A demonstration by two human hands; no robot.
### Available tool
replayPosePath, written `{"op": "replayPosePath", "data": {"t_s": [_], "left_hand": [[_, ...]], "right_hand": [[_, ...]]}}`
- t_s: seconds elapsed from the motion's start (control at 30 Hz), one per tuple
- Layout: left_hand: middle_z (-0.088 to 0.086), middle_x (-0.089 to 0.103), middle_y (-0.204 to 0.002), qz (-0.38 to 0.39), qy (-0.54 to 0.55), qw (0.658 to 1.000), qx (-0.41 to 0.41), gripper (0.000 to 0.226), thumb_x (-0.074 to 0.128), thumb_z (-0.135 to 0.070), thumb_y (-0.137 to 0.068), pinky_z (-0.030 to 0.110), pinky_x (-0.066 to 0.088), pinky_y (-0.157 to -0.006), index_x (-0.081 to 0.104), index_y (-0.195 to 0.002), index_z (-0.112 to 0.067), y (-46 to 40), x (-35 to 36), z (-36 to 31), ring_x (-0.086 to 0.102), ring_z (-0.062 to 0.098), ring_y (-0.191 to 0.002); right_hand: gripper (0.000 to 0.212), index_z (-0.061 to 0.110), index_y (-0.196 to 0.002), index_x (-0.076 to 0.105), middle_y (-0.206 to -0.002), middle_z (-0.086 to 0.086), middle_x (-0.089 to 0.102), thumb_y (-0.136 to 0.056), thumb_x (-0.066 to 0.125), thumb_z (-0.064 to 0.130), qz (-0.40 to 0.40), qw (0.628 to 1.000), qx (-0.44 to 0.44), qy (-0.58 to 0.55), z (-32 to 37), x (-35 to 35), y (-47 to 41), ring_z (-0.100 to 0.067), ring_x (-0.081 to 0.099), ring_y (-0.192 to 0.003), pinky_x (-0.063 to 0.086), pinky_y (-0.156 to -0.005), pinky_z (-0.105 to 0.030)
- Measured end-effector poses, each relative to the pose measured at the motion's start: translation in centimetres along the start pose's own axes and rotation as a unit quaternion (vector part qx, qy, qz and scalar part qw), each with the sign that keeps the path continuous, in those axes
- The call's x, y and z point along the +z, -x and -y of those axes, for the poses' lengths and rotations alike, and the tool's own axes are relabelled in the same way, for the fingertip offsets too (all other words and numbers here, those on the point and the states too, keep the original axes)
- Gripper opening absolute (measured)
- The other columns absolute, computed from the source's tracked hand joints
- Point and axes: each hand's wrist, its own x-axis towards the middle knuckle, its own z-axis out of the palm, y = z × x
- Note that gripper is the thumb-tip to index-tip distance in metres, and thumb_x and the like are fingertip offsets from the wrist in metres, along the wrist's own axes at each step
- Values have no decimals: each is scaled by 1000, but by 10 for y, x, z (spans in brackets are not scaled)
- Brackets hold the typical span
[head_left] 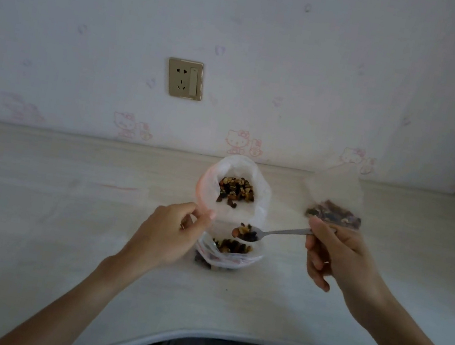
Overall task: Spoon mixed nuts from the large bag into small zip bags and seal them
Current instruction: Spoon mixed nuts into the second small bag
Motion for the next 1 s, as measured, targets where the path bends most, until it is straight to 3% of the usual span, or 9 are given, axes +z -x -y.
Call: {"op": "replayPosePath", "data": {"t_s": [0.1,0.2,0.33,0.43,0.5,0.63,0.7,0.83,1.0], "left_hand": [[7,68,-65,43,108,992,-44,30,62,-48,-100,24,43,-55,75,-88,-23,5,4,-3,61,11,-56],[4,70,-67,48,207,974,-78,18,66,-33,-101,22,46,-49,79,-93,-24,5,5,-8,64,11,-58],[-2,66,-61,38,233,968,-81,15,68,-28,-100,24,46,-48,79,-94,-21,1,7,-10,61,13,-54],[6,68,-65,35,230,969,-86,17,67,-31,-101,26,45,-50,80,-95,-22,1,8,-7,59,15,-54],[13,69,-67,33,217,972,-84,20,66,-32,-101,28,44,-52,80,-93,-21,2,8,-5,56,15,-52],[13,68,-64,36,193,977,-83,24,65,-40,-101,28,44,-54,78,-91,-22,1,7,0,55,13,-51],[9,68,-64,39,194,977,-82,26,66,-47,-98,26,46,-54,78,-92,-26,2,6,0,58,12,-52],[4,72,-68,16,185,977,-107,48,61,-69,-88,26,49,-53,78,-87,-24,-5,3,2,63,11,-55],[-1,77,-86,-55,156,973,-160,49,58,-69,-92,31,54,-69,71,-98,-22,-35,4,14,72,10,-74]], "right_hand": [[53,6,-69,60,-52,-9,52,-98,49,48,-5,995,-47,91,1,1,7,-28,47,-41,38,-39,-28],[51,13,-71,59,-51,-11,52,-99,42,52,-6,951,-161,264,5,2,12,-27,49,-41,44,-42,-36],[44,19,-73,55,-55,8,44,-107,39,41,6,772,-358,525,11,0,19,-14,37,-39,35,-40,-31],[40,18,-72,56,-58,6,45,-106,45,36,7,698,-416,583,11,-1,19,-15,35,-41,32,-39,-29],[39,19,-72,56,-58,8,44,-106,45,36,-4,721,-416,554,11,-2,18,-14,36,-41,35,-38,-30],[46,20,-70,53,-49,3,45,-106,41,45,-33,891,-306,334,7,1,13,-15,43,-40,38,-41,-36],[52,14,-68,56,-47,-9,50,-107,43,45,-42,945,-244,214,4,4,9,-19,47,-37,40,-39,-34],[52,11,-64,58,-48,-8,50,-106,48,39,-69,988,-129,51,-2,14,-8,-24,45,-38,37,-39,-25],[47,11,-68,61,-51,-4,49,-108,50,35,-107,994,-5,-36,-4,27,-40,-19,44,-37,33,-35,-27]]}}
